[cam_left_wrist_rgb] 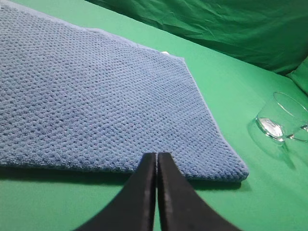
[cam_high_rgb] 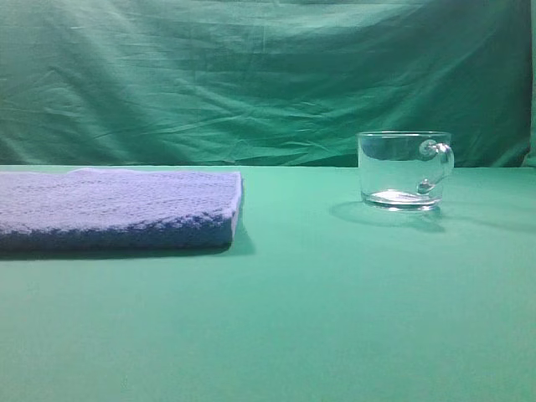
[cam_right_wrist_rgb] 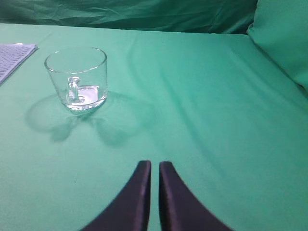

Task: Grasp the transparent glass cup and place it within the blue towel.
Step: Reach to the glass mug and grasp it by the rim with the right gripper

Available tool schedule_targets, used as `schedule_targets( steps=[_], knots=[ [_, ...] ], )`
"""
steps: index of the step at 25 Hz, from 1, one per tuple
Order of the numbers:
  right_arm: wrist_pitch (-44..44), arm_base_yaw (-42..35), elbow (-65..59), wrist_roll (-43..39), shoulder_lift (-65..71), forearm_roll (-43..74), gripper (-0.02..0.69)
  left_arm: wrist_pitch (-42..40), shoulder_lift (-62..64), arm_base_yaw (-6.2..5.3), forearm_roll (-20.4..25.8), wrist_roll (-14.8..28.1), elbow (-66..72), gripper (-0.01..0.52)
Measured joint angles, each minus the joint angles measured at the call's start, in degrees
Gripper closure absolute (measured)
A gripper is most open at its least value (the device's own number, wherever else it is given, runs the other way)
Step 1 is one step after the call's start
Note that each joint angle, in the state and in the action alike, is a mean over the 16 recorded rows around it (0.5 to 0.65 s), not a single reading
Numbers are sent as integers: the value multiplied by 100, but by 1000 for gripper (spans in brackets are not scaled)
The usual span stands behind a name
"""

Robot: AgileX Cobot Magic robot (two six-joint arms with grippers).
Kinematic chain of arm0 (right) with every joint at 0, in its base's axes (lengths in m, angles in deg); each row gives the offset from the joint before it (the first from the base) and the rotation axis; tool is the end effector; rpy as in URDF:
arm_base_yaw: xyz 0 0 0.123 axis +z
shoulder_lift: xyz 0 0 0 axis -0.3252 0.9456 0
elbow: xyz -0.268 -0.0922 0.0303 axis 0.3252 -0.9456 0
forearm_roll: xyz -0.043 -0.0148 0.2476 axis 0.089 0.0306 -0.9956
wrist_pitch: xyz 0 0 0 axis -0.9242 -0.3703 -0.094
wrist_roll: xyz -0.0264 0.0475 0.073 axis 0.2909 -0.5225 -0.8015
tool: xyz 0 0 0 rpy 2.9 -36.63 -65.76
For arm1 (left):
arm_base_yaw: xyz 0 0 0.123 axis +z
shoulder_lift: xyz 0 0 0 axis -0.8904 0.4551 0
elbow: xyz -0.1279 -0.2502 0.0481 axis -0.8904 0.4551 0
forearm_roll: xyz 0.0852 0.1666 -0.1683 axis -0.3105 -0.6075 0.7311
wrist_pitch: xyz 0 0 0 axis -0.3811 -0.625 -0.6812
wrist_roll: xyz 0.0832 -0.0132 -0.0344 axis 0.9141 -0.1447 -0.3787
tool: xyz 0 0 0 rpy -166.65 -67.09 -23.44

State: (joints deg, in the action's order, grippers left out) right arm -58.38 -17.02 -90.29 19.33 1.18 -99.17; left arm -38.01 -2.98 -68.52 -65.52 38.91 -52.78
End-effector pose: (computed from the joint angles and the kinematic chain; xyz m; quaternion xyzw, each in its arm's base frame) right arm 0.0520 0.0090 0.1703 -0.0585 0.8060 0.0264 0.5884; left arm 0.0473 -0.0181 0.1953 -0.0707 0.7815 -0.2062 0.5846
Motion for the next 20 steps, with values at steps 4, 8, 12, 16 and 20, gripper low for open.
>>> schedule_targets(
  steps=[4,8,12,16,20],
  knots=[
    [0,0,0,0,0,0,618,0,0,0,0,0,0,514],
    [0,0,0,0,0,0,618,0,0,0,0,0,0,514],
    [0,0,0,0,0,0,618,0,0,0,0,0,0,514],
    [0,0,0,0,0,0,618,0,0,0,0,0,0,514],
    [0,0,0,0,0,0,618,0,0,0,0,0,0,514]
  ],
)
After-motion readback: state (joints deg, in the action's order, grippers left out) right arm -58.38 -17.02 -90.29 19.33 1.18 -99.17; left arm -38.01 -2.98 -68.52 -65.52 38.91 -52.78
